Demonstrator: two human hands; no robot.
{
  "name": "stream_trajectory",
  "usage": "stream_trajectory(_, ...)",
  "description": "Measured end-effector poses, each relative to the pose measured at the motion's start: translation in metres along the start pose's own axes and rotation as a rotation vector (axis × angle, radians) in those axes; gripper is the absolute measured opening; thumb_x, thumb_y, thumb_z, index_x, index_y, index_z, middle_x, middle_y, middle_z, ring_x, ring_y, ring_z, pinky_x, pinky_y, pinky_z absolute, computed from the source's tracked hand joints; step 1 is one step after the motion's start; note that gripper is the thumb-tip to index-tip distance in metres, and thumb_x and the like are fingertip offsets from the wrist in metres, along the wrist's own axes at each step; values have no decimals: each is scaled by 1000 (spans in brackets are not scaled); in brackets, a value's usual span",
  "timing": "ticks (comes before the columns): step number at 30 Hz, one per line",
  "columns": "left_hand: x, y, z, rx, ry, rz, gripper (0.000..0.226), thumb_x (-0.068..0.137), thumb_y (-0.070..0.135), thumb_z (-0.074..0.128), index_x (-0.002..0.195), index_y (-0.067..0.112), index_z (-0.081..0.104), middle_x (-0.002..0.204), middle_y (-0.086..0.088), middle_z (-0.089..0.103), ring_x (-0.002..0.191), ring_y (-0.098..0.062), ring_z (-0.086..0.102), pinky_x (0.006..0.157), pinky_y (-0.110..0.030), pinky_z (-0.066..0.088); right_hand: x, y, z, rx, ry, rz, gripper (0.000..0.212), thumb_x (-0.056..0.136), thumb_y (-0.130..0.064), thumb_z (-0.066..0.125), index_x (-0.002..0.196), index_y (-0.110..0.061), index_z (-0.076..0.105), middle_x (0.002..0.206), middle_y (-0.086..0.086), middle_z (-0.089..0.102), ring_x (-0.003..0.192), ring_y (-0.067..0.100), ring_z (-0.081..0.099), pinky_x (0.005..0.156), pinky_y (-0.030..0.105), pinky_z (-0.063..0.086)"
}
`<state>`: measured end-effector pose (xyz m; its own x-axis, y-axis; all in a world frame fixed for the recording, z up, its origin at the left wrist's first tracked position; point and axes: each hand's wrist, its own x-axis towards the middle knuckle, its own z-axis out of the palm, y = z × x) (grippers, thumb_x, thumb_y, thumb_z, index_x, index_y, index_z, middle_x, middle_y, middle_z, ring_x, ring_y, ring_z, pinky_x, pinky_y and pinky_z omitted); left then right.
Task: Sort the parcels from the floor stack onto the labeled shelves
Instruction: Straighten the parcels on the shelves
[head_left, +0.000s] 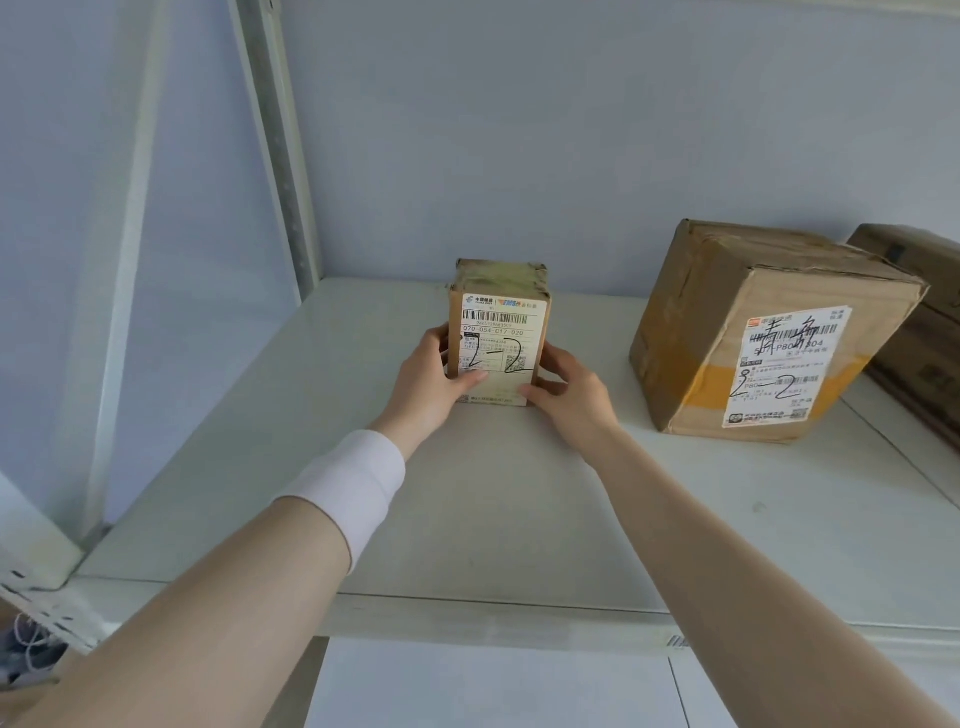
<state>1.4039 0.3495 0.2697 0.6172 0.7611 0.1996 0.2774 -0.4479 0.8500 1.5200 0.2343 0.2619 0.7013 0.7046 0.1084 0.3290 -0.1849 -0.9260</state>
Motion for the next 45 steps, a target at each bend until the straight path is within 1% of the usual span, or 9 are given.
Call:
stream_trajectory(7,-3,-9,3,44,-15,-15,71,83,22,69,141,9,30,142,-3,47,130,-19,45,101,-23,36,-5,1,-1,16,-17,27,77,84,-6,66,148,-18,26,144,1,45,125,19,51,94,19,42)
stream_trajectory(11,-27,-8,2,4,175,17,77,83,26,69,145,10,26,150,-4,34,138,-20,35,113,-38,32,-22,7,-12,33,-38,34,75,85,-8,66,147,-18,26,147,1,40,130,22,46,102,26,39)
stream_trajectory(14,-53,9,3,-43,372,127,67,85,26,66,142,15,33,147,0,39,135,-16,39,112,-33,33,-36,11,-27,14,-73,6,70,86,-9,65,145,-22,31,146,-1,41,130,20,46,103,27,39)
stream_trajectory(18,-81,44,19,-15,439,252,59,87,20,64,139,18,38,142,6,45,126,-6,43,102,-11,31,-57,14,-57,29,-119,-47,67,86,-10,66,144,-23,35,145,-4,43,129,17,47,98,23,39)
stream_trajectory(24,-108,88,87,91,322,226,56,87,20,63,139,16,40,143,0,45,130,-16,44,108,-27,35,-93,31,-128,19,-165,-112,61,84,-13,67,140,-22,42,138,-5,50,125,13,50,93,22,39)
stream_trajectory(28,-114,102,126,97,186,131,63,87,23,64,142,17,34,147,-2,39,135,-15,39,106,-21,30,-102,50,-178,-60,-47,-86,47,83,-18,70,127,-16,55,127,-5,60,100,9,61,79,19,45)
stream_trajectory(32,-106,106,152,85,50,13,74,84,27,67,145,13,27,151,-5,32,138,-19,34,113,-32,29,-99,69,-214,-77,87,-32,42,81,-20,72,120,-15,58,119,-4,63,87,10,60,68,19,42)
stream_trajectory(40,-64,115,177,54,-20,-49,86,81,31,70,147,11,19,152,-7,31,138,-24,35,111,-39,33,-61,80,-234,-83,197,48,64,78,-20,75,134,-9,45,132,7,54,118,20,54,87,22,42)
stream_trajectory(45,-41,114,185,-13,-34,1,67,81,24,70,138,14,36,137,0,52,123,-20,51,90,-24,40,-38,83,-233,-101,202,30,68,78,-22,74,138,-14,44,132,3,56,122,19,53,94,28,43)
